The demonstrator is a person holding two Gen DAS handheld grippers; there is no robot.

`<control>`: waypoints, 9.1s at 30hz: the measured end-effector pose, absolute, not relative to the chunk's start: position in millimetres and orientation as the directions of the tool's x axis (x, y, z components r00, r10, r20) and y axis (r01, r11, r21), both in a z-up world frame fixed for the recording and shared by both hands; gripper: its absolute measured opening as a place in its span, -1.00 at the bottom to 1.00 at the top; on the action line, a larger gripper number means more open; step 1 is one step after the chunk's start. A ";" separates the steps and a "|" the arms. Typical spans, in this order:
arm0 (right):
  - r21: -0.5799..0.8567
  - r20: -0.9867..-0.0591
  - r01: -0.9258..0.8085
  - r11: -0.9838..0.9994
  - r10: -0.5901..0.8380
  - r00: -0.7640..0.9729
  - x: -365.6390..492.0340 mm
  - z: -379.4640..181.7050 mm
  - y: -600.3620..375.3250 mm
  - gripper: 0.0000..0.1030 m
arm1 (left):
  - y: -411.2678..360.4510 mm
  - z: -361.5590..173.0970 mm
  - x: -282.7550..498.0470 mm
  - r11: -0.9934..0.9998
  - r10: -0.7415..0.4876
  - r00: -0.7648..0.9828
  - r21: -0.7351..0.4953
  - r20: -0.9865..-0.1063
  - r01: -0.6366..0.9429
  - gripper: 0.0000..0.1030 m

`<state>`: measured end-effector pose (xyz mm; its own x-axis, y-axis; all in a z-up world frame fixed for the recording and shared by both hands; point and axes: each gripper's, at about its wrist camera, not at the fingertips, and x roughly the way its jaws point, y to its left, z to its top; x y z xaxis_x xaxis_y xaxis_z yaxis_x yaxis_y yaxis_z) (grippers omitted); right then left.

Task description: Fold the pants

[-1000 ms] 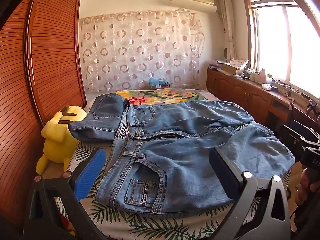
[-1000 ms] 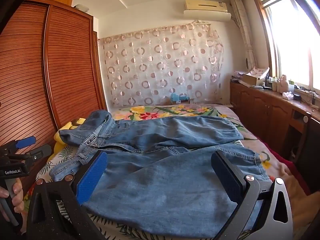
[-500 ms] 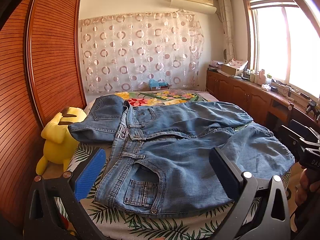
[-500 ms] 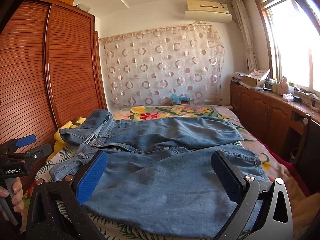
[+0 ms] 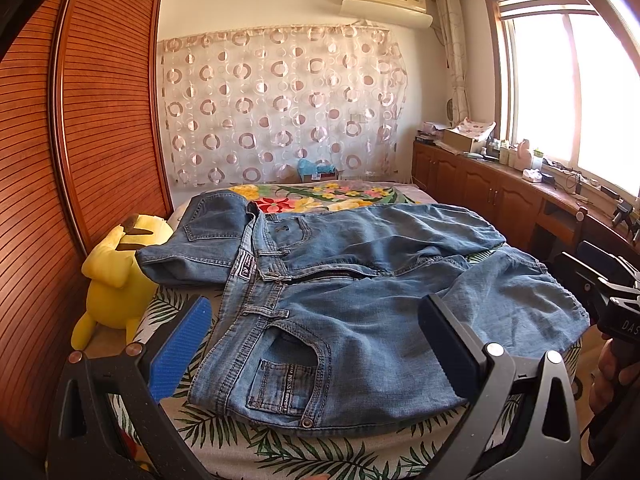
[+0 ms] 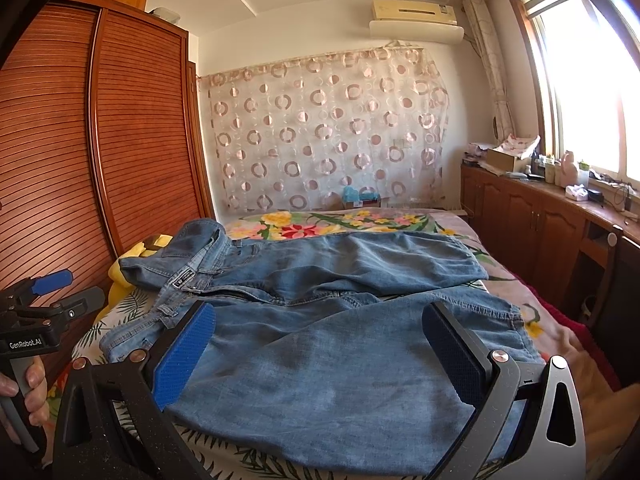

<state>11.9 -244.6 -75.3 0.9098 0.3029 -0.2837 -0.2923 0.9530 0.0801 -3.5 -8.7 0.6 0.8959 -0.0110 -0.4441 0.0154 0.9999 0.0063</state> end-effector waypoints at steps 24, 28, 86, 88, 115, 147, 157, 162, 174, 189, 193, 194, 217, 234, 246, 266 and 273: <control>0.080 -0.284 -0.295 0.952 0.306 0.909 10.7 -74.2 -244.8 1.00 | -9.3 0.4 -4.1 1.000 -0.012 0.897 0.005 -0.442 0.016 1.00; 0.081 -0.284 -0.295 0.952 0.306 0.909 10.5 -74.1 -244.8 1.00 | -9.6 0.3 -4.1 1.000 -0.010 0.897 0.007 -0.441 0.015 1.00; 0.064 -0.452 -0.253 0.965 0.255 0.855 33.1 -84.6 -250.4 1.00 | 38.9 -63.1 25.3 1.000 -0.001 0.800 -0.012 -0.600 -0.008 1.00; 0.062 -0.461 -0.255 0.965 0.254 0.850 34.8 -84.0 -250.8 1.00 | 42.7 -66.1 26.3 1.000 0.011 0.798 -0.003 -0.603 -0.015 1.00; 0.022 -0.557 -0.212 0.977 0.188 0.809 30.1 -84.7 -268.2 1.00 | 104.0 -108.3 17.0 0.990 -0.075 0.713 -0.139 -0.697 -0.031 0.60; 0.009 -0.575 -0.117 0.993 0.101 0.812 27.5 -76.2 -312.4 0.98 | 70.4 -49.3 31.3 0.986 -0.160 0.817 -0.123 -0.554 0.109 -0.55; 0.040 -0.608 -0.014 0.999 0.036 0.793 19.7 -82.5 -351.5 0.91 | 66.1 -51.1 33.0 0.987 -0.159 0.814 -0.121 -0.558 0.110 -0.55; 0.076 -0.627 0.014 0.997 0.037 0.778 17.2 -83.9 -362.1 0.90 | 64.0 -52.4 32.6 0.987 -0.157 0.813 -0.116 -0.561 0.110 -0.55; 0.291 -0.630 -0.010 0.957 0.200 0.750 17.4 -82.7 -398.1 0.70 | 63.5 -56.7 32.4 0.987 -0.156 0.809 -0.124 -0.567 0.103 -0.55; 0.165 -0.576 -0.057 0.985 0.143 0.805 3.4 -45.4 -412.8 -0.56 | 61.8 -53.3 38.1 0.985 -0.169 0.812 -0.123 -0.559 0.121 -0.55; 0.150 -0.548 -0.067 0.986 0.139 0.825 1.1 -39.3 -408.1 -0.75 | 61.6 -49.7 39.8 0.988 -0.154 0.823 -0.111 -0.547 0.111 -0.58; 0.147 -0.540 -0.071 0.987 0.141 0.830 1.0 -40.1 -406.3 -0.79 | 61.5 -47.5 40.1 0.988 -0.148 0.829 -0.106 -0.540 0.108 -0.59; 0.005 -0.395 -0.130 0.991 0.122 0.910 96.8 -6.8 -366.1 -0.86 | 87.7 14.5 134.2 0.977 -0.189 0.882 -0.175 -0.432 0.123 -0.64; -0.060 -0.331 -0.129 0.990 0.102 0.938 191.1 4.9 -335.5 -0.86 | 96.5 31.6 236.2 0.987 -0.137 0.896 -0.138 -0.423 0.086 -0.65; -0.091 -0.327 -0.106 0.990 0.070 0.943 234.4 -11.5 -323.3 -0.86 | 98.1 23.9 302.0 0.993 -0.096 0.886 -0.103 -0.453 0.055 -0.65; -0.146 -0.442 -0.088 0.985 0.014 0.897 323.3 -15.0 -286.8 -0.86 | 94.7 -13.3 327.4 0.991 -0.112 0.838 -0.119 -0.534 0.056 -0.58; -0.147 -0.444 -0.085 0.985 0.011 0.896 322.1 -21.0 -289.1 -0.86 | 87.6 -6.7 301.6 0.997 -0.077 0.870 -0.063 -0.488 0.053 0.39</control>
